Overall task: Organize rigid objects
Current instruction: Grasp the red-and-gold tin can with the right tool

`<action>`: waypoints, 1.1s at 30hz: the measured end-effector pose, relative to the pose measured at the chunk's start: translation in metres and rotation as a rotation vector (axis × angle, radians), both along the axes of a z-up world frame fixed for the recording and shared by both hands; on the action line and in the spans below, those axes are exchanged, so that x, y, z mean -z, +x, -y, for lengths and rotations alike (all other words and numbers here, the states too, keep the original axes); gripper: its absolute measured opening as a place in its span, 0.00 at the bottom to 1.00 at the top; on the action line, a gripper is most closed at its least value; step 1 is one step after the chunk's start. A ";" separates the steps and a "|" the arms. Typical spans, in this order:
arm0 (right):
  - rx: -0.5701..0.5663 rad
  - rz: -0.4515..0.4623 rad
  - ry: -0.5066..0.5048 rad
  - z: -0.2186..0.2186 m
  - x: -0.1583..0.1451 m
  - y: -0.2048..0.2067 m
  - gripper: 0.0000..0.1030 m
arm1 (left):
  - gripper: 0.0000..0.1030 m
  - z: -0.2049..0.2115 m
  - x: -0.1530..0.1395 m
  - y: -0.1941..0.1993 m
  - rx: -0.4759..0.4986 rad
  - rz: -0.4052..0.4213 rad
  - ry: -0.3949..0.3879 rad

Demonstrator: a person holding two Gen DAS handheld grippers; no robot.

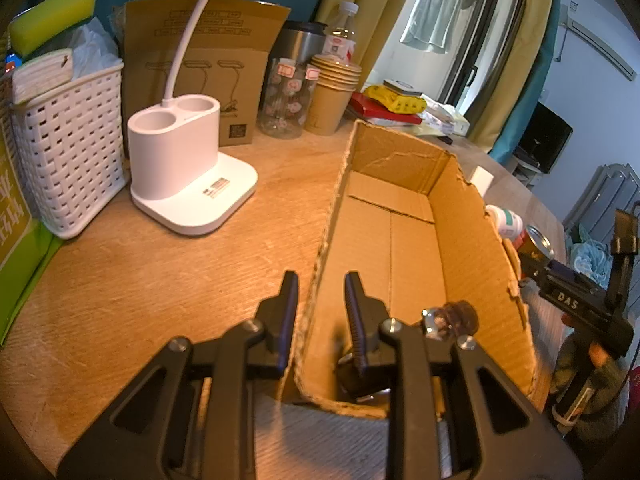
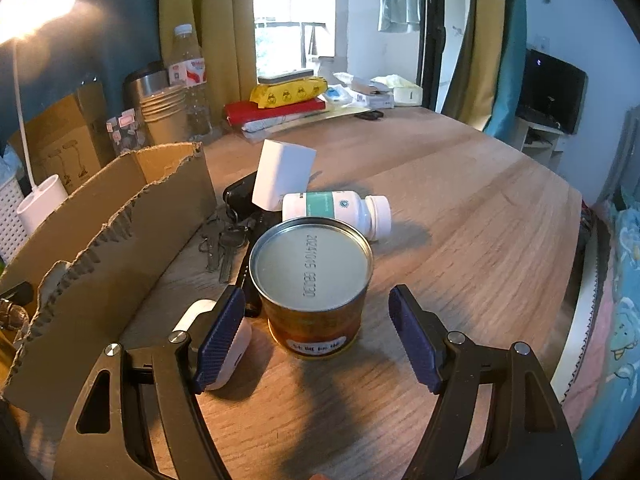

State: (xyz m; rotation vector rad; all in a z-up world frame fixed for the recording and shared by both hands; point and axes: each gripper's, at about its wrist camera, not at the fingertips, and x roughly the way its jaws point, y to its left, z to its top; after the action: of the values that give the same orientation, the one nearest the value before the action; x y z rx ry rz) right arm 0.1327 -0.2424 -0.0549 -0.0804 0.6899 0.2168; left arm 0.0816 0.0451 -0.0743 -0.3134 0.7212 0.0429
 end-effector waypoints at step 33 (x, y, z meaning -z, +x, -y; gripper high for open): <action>-0.006 -0.006 -0.032 -0.004 -0.003 0.011 0.55 | 0.25 -0.001 0.001 0.000 -0.001 0.000 0.003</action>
State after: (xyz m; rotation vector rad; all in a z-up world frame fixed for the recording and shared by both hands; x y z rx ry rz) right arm 0.1434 -0.2385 -0.0520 -0.1130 0.6990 0.2119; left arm 0.0815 0.0460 -0.0750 -0.3112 0.7208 0.0444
